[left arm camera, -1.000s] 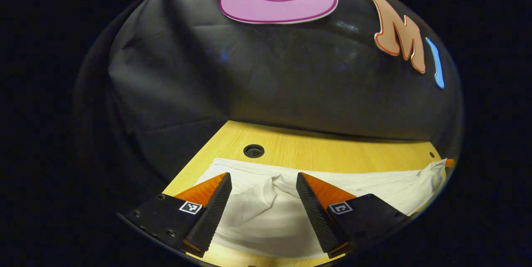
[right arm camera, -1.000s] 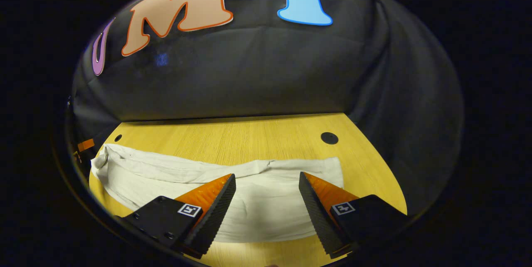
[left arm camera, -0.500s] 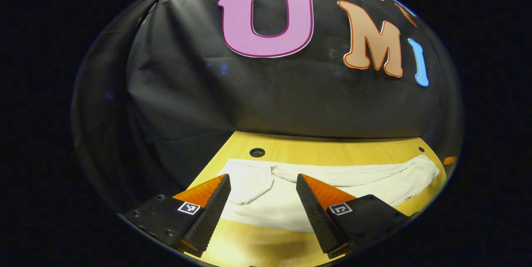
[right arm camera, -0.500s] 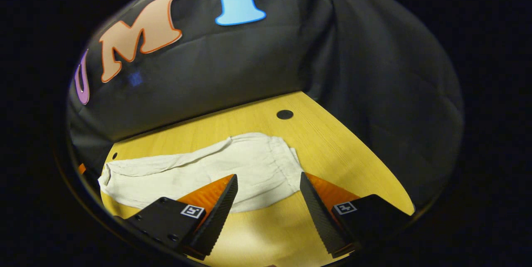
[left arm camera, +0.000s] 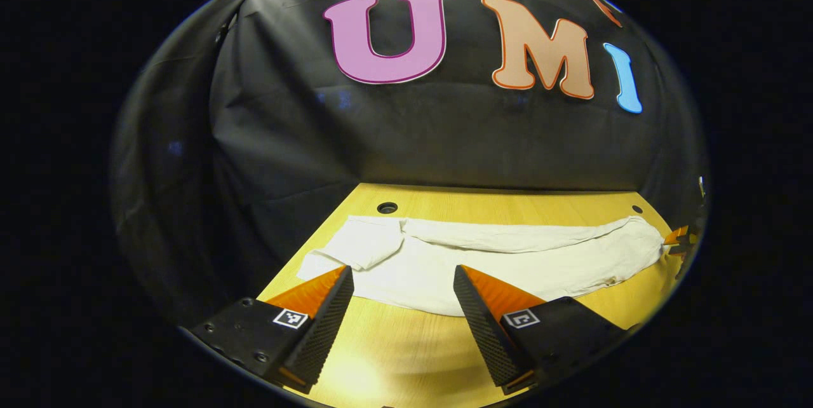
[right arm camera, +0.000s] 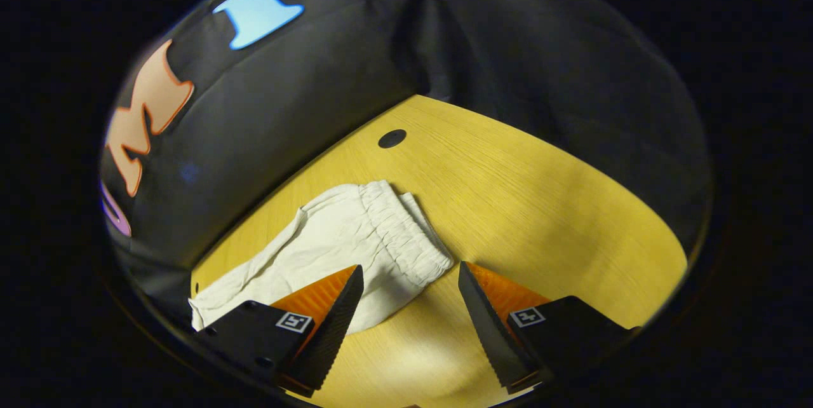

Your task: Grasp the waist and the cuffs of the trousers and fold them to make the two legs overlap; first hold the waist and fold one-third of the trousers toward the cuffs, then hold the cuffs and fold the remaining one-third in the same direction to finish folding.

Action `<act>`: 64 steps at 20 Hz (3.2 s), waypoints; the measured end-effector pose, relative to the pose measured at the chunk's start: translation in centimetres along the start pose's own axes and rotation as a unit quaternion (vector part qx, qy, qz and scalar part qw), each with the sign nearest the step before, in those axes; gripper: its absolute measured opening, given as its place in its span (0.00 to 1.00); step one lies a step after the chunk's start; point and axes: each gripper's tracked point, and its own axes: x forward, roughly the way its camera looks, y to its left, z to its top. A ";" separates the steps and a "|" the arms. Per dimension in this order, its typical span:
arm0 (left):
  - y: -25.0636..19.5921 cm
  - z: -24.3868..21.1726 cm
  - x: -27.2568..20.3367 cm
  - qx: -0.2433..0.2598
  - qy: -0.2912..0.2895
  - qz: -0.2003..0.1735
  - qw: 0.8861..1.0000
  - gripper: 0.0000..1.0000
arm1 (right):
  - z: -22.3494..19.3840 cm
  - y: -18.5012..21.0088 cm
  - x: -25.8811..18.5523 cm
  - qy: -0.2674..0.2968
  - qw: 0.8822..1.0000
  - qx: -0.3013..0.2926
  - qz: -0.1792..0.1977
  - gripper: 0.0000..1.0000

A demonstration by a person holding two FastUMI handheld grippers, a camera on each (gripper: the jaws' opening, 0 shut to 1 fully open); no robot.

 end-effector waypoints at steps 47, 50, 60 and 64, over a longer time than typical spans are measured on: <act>17.2 -4.4 7.8 -0.046 0.014 -0.034 0.998 0.96 | -24.0 41.1 -9.6 -0.024 0.889 -0.404 0.215 0.24; 18.7 -5.7 9.7 -0.050 0.027 -0.025 0.998 0.96 | -24.4 40.7 -9.7 -0.017 0.887 -0.411 0.207 0.64; 21.2 -9.1 16.5 -0.032 0.064 -0.030 0.997 0.95 | -23.7 35.6 -10.4 -0.003 0.903 -0.402 0.147 0.98; 21.3 -10.5 17.9 -0.025 0.103 -0.036 0.994 0.95 | -22.7 34.1 -10.5 -0.002 0.914 -0.385 0.127 0.97</act>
